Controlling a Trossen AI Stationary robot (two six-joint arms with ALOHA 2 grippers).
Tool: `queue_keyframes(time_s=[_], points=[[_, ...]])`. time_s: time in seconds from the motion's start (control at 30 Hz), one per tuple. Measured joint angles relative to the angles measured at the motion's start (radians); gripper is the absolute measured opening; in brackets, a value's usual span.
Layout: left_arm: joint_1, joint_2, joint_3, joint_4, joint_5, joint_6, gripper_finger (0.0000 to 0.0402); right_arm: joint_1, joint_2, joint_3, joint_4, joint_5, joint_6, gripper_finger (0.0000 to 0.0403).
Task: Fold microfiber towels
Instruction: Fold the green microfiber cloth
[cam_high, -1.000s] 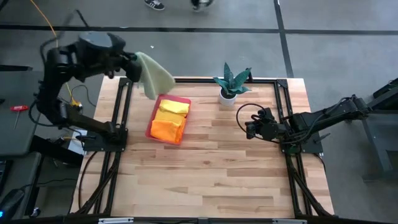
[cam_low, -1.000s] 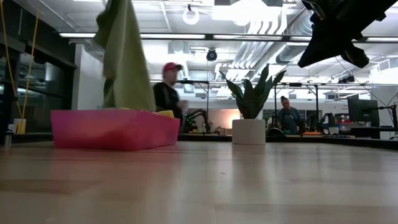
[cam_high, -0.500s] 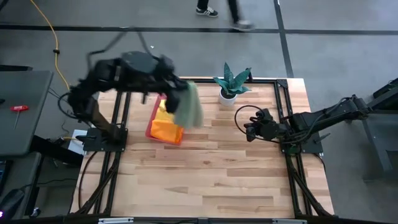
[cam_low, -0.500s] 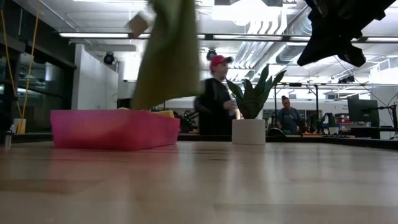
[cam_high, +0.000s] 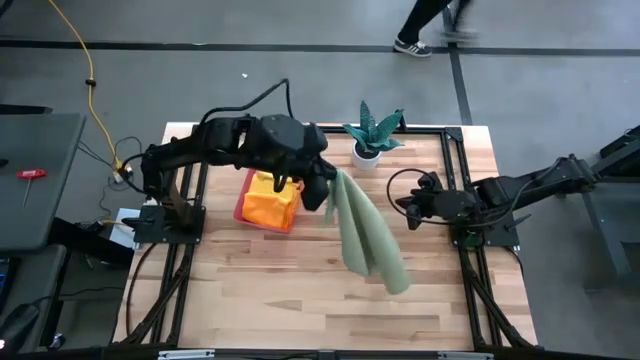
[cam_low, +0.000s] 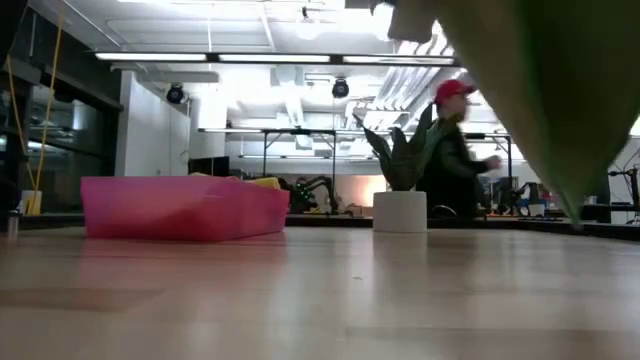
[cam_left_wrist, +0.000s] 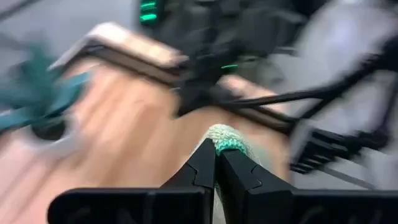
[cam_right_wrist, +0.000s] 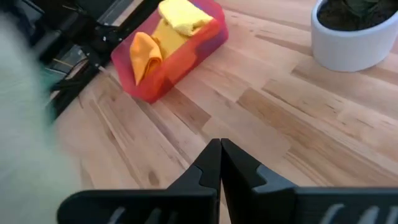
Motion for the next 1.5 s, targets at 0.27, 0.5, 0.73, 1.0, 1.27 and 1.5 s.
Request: queue_keyframes(time_s=[0.27, 0.5, 0.73, 1.0, 1.27, 1.5], points=[[-0.049, 0.009, -0.221, -0.003, -0.074, -0.205, 0.0, 0.0, -0.041, 0.0, -0.003, 0.001, -0.054, 0.0], [-0.139, 0.011, -0.468, 0.455, 0.18, -0.336, 0.0, 0.0, -0.04, 0.0, -0.003, -0.003, -0.102, 0.0], [-0.118, 0.003, -0.491, 0.541, 0.226, -0.301, 0.0, 0.0, -0.04, 0.0, -0.003, -0.003, -0.149, 0.0], [-0.088, 0.001, -0.491, 0.483, 0.239, -0.265, 0.0, -0.033, -0.039, 0.0, -0.004, 0.046, -0.201, 0.0], [-0.012, 0.0, -0.491, 0.469, 0.234, -0.275, 0.0, -0.034, -0.038, 0.0, -0.004, 0.14, -0.132, 0.0], [0.059, 0.064, -0.491, 0.373, 0.204, -0.295, 0.0, -0.034, -0.038, 0.0, -0.005, 0.147, -0.106, 0.0]])
